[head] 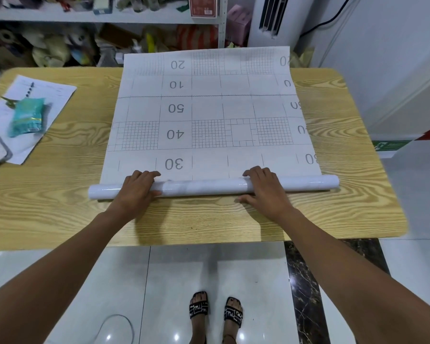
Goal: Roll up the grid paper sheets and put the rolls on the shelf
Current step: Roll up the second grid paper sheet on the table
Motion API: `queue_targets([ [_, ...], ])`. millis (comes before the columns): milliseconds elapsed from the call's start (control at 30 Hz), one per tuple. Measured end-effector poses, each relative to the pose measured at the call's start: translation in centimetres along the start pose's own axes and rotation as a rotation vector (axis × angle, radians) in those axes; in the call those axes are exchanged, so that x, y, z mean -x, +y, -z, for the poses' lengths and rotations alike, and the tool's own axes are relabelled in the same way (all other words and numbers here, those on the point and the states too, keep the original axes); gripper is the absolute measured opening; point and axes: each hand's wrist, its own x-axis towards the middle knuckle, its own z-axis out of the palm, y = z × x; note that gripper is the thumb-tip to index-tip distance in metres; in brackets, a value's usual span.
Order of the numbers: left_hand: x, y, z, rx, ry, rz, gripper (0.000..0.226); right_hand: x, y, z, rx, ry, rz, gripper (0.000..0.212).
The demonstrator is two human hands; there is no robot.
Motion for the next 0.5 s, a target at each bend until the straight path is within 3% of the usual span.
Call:
queue_targets([
  [167,0.2,-0.3,-0.3,0.026,0.035,-0.031,0.017,-0.3,0.4,-0.1,0.025,0.019,0.019,0.057],
  [500,0.3,-0.2,-0.5,-0.080,-0.002,-0.050,0.058,-0.3,1.1,0.4,0.048,-0.033,0.031,0.044],
])
